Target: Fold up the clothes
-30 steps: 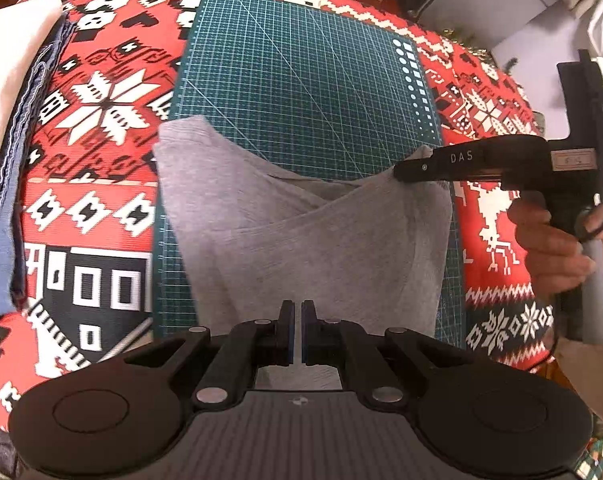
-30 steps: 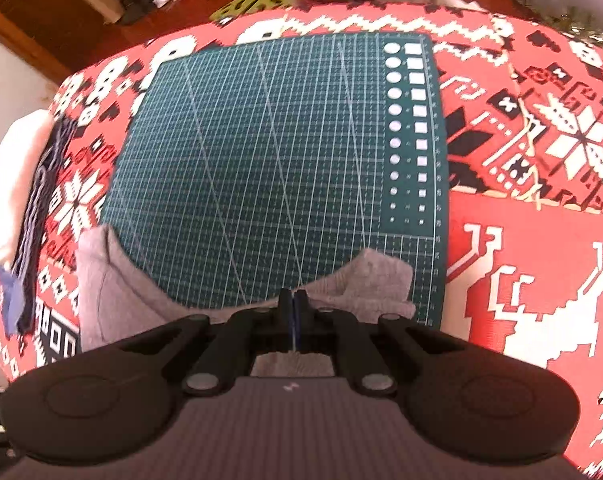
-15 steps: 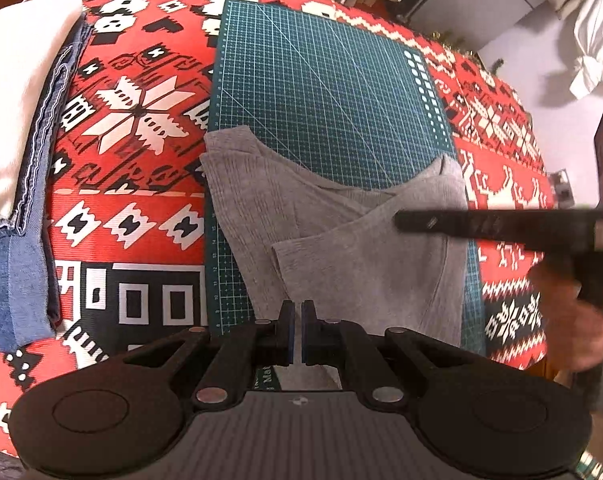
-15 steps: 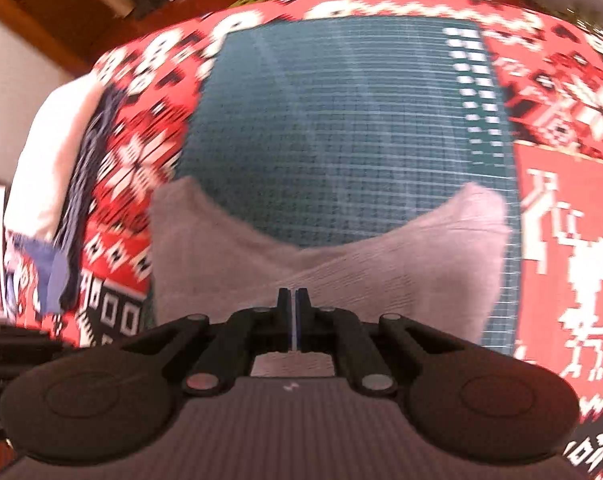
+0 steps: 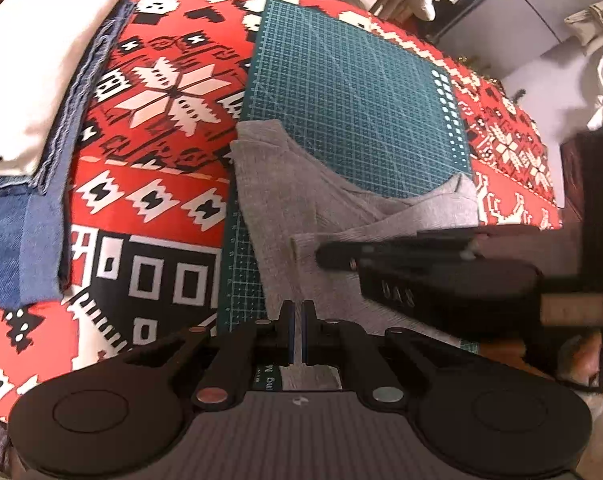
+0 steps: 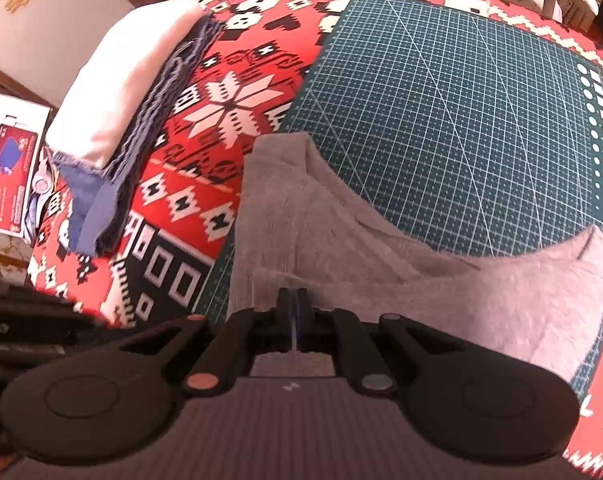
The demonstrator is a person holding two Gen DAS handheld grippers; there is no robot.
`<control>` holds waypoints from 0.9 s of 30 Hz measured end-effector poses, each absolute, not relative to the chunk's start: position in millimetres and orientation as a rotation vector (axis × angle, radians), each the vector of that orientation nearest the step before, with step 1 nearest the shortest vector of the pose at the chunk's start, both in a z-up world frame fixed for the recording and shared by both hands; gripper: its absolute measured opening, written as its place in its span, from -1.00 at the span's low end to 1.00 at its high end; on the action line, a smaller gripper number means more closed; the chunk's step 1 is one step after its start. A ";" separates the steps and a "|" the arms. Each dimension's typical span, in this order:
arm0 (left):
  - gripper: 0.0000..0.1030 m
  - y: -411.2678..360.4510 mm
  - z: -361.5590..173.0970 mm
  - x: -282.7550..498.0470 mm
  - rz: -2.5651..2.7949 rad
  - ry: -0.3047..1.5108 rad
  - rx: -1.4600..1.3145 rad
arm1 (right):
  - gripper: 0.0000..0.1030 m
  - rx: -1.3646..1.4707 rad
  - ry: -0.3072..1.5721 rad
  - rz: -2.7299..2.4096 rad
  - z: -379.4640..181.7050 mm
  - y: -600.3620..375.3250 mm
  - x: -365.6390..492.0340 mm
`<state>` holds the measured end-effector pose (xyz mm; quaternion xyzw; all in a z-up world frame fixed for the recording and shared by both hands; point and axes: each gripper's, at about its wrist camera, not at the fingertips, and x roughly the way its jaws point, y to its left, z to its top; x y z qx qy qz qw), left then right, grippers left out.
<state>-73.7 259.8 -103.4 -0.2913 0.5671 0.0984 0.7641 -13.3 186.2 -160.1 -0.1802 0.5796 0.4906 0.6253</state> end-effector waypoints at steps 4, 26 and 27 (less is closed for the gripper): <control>-0.97 258.9 -101.1 -77.4 0.229 1.224 -0.635 | -0.96 -0.373 1.335 1.118 -160.7 191.4 -2.0; -0.87 247.7 -131.8 -24.1 0.204 1.245 -0.495 | -0.97 -0.368 1.326 1.035 -170.8 159.3 38.4; -0.87 247.7 -132.1 -23.2 0.205 1.245 -0.497 | -0.95 -0.362 1.323 1.030 -170.3 161.1 40.0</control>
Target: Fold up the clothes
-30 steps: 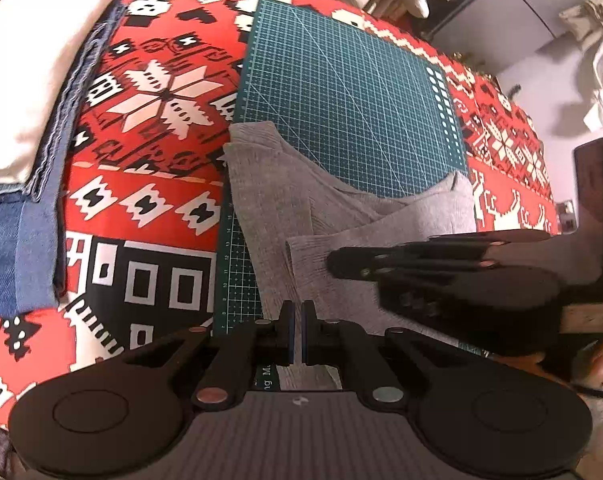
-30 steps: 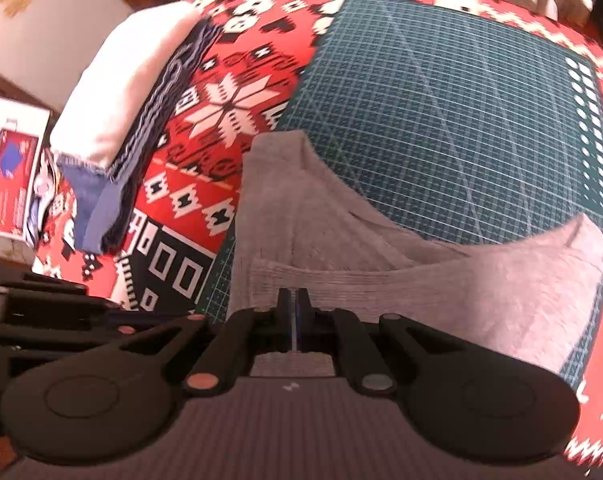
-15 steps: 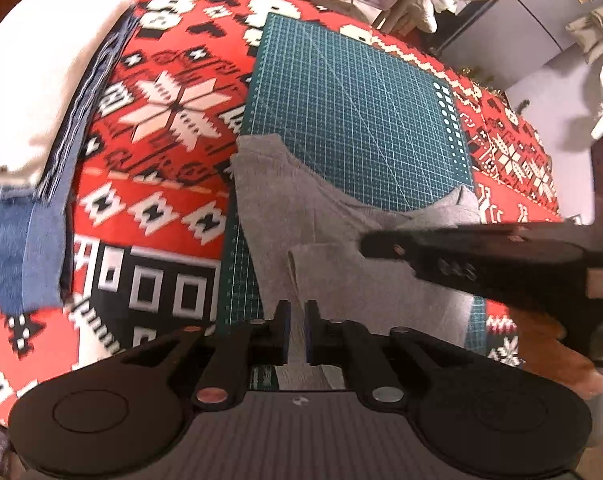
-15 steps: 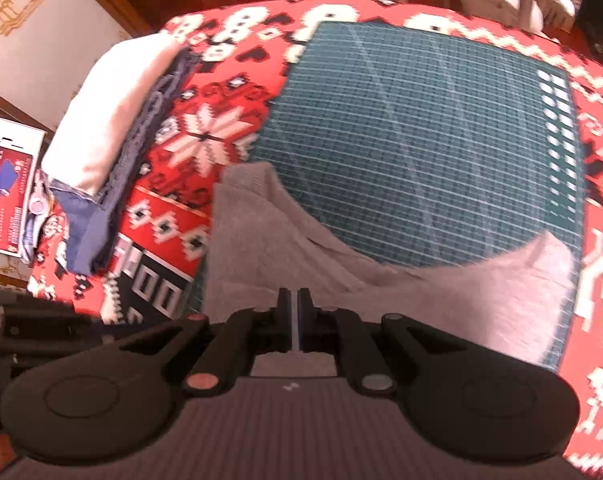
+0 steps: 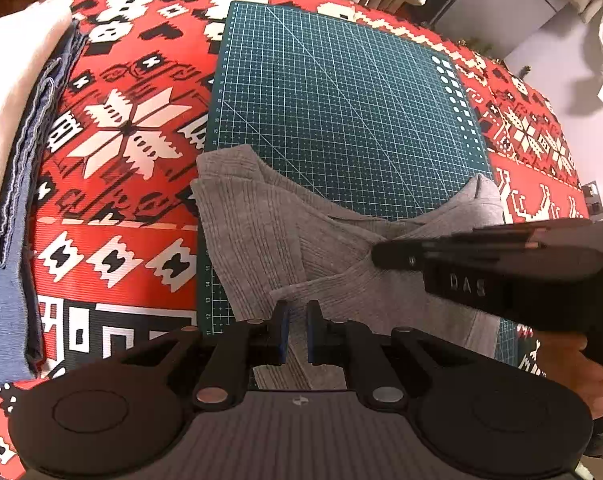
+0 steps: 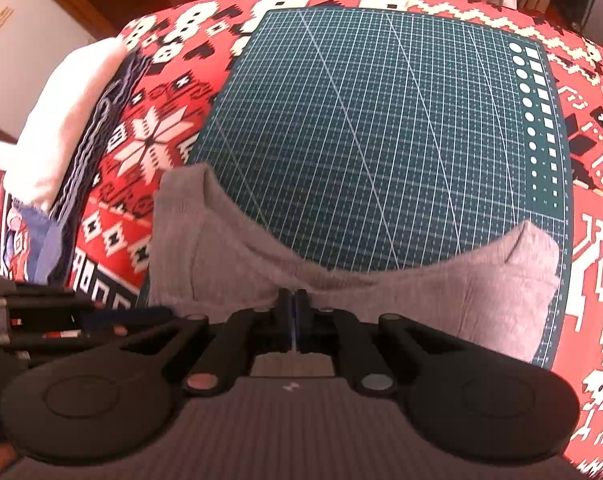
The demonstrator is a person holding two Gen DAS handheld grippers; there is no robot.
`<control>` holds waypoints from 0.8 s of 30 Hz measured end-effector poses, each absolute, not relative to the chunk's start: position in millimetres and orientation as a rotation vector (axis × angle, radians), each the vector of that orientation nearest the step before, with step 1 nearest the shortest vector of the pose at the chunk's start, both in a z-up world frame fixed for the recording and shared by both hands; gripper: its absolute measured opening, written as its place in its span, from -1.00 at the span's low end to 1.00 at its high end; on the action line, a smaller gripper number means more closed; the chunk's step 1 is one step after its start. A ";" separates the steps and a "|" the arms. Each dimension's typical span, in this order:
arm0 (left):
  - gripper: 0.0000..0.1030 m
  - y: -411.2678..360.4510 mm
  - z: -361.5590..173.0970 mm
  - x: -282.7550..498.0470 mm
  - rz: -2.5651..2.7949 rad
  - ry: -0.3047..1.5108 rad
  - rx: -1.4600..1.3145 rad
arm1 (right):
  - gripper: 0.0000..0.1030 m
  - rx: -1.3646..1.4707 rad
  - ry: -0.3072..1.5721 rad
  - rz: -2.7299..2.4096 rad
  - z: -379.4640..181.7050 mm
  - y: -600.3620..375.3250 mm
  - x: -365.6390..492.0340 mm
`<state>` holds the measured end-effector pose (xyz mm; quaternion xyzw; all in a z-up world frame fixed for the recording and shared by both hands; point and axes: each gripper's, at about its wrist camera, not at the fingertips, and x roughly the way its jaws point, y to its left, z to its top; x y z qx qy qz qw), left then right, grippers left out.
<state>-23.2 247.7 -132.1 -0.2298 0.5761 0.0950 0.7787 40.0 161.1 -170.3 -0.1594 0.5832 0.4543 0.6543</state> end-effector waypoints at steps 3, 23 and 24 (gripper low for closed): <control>-0.87 250.4 -130.2 -25.0 0.214 1.246 -0.512 | -0.92 -0.347 1.311 1.011 -163.2 161.1 44.2; -0.87 223.0 -152.1 -66.7 0.005 1.307 -0.853 | -0.92 -0.331 1.501 0.891 -156.4 48.1 -8.6; -0.87 220.4 -155.2 -67.6 0.012 1.318 -0.832 | -0.94 -0.324 1.504 0.879 -159.7 44.9 -10.8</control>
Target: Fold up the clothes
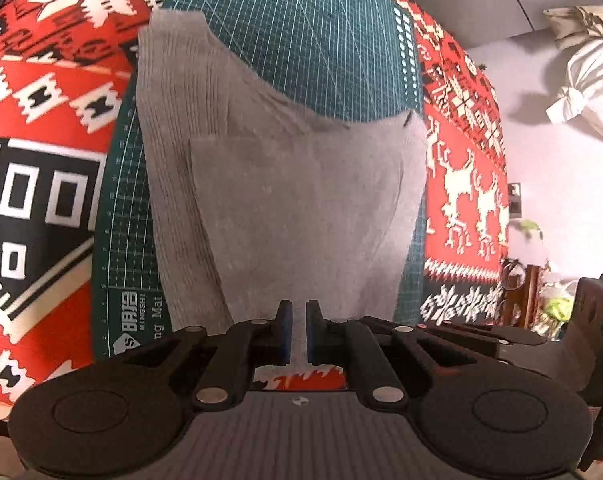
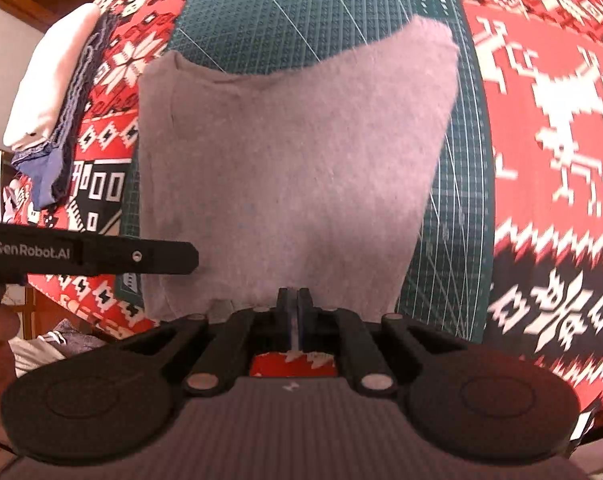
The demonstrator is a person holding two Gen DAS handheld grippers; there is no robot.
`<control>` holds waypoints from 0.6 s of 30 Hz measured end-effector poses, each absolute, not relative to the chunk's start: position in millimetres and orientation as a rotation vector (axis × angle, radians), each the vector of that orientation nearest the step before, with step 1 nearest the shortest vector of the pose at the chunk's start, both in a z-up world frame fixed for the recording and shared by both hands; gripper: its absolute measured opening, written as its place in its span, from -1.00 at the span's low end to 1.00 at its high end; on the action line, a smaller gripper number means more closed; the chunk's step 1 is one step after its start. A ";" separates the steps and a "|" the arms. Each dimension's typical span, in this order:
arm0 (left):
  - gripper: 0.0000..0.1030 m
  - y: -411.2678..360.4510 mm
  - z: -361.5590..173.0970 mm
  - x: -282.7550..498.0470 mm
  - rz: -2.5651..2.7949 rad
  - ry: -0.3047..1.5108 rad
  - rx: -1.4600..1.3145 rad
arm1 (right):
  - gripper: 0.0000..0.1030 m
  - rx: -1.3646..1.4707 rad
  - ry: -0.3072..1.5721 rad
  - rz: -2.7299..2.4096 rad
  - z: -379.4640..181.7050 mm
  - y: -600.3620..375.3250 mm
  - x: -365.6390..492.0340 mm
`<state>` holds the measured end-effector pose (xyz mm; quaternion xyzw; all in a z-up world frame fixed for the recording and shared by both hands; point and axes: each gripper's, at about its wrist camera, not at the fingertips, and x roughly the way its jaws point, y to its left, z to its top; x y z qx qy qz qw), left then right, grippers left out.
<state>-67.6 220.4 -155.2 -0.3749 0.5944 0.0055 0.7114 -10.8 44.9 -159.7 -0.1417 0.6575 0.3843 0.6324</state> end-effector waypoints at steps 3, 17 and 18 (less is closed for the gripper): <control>-0.91 215.2 -162.6 -74.1 0.033 1.348 -0.790 | -0.95 -0.297 1.503 0.845 -164.8 34.3 -16.8; -0.91 207.8 -157.8 -101.8 0.083 1.332 -0.766 | -0.94 -0.270 1.416 0.901 -148.6 50.1 -33.7; -0.91 207.9 -157.0 -103.7 0.086 1.332 -0.764 | -0.94 -0.284 1.423 0.893 -152.1 50.5 -36.6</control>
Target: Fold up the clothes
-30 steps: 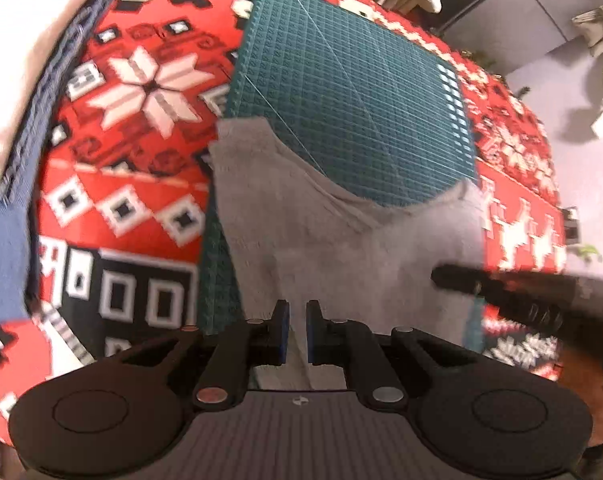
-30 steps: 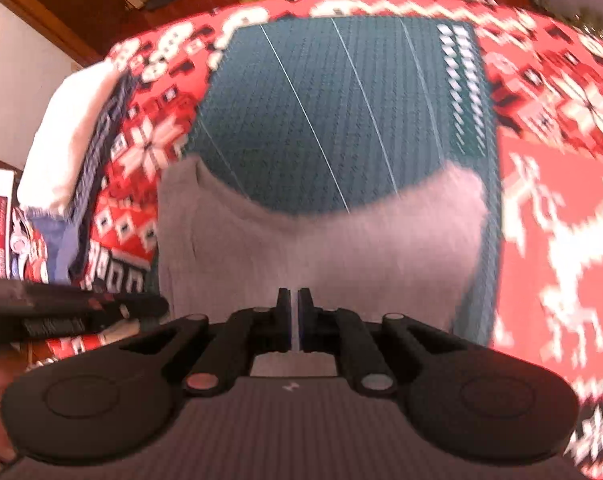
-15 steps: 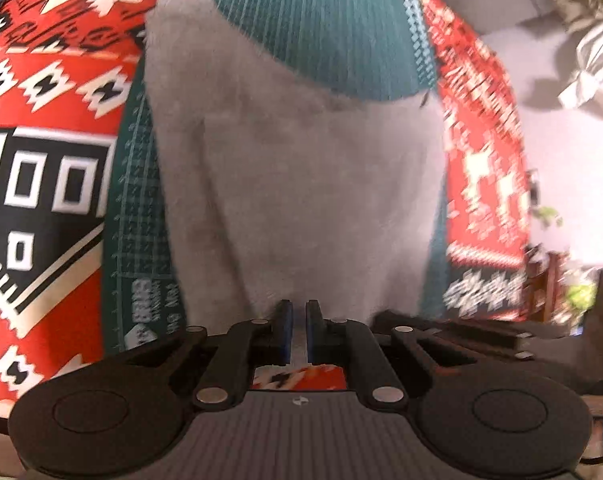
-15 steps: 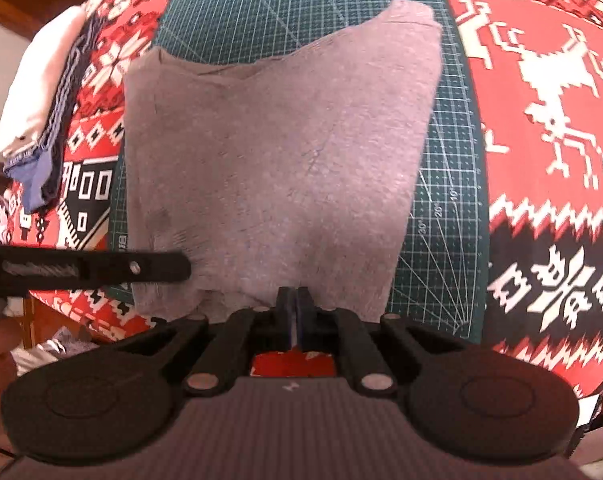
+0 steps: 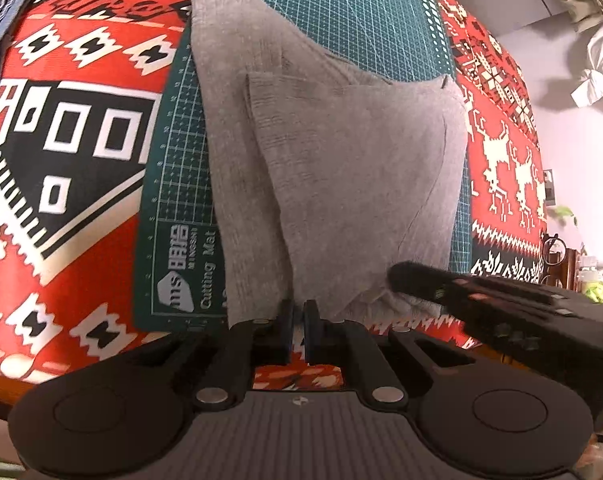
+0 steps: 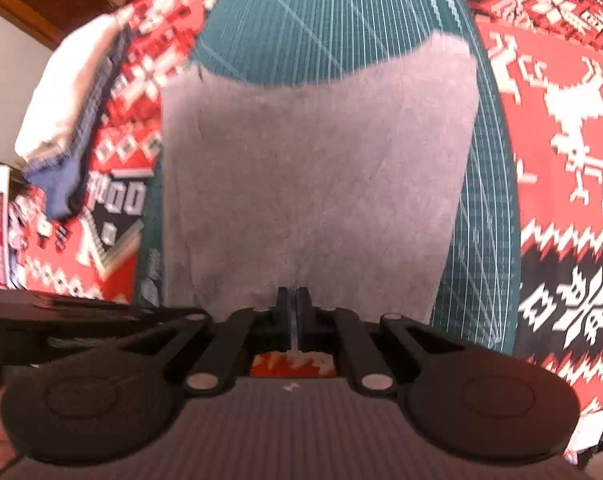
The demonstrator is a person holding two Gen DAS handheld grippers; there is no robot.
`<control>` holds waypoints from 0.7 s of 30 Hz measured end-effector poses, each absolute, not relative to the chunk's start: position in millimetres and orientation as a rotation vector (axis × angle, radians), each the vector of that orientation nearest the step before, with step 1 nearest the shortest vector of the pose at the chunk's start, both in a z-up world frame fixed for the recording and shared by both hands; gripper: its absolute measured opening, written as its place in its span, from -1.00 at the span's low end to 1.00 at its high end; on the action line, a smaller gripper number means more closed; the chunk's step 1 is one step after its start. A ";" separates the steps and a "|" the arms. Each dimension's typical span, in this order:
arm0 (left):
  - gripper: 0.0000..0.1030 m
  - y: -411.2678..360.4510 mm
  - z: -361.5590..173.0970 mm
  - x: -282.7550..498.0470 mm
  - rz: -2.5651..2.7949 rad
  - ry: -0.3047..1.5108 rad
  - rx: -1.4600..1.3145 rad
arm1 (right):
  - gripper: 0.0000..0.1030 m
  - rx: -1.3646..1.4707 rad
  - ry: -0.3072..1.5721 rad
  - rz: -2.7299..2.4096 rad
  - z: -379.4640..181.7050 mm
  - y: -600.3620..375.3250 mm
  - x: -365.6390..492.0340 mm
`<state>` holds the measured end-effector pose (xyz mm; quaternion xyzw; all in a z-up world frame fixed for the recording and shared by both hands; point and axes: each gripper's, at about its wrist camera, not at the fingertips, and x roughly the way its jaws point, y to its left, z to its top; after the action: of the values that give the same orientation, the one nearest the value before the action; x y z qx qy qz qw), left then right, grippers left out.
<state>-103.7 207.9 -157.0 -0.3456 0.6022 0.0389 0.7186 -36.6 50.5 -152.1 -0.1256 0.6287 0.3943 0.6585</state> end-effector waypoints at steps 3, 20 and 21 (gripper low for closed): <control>-0.91 208.5 -152.7 -109.6 0.089 1.320 -0.768 | -0.95 -0.284 1.454 0.903 -153.1 45.4 -44.2; -0.91 224.3 -159.1 -127.8 0.135 1.304 -0.830 | -0.95 -0.307 1.439 1.003 -159.0 75.8 -72.3; -0.91 225.3 -161.0 -128.4 0.138 1.305 -0.835 | -0.95 -0.310 1.444 1.004 -160.0 75.6 -74.0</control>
<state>-128.4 225.3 -161.0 -0.3766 0.5888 0.0623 0.7124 -74.0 75.6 -160.0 -0.1352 0.6297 0.4380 0.6272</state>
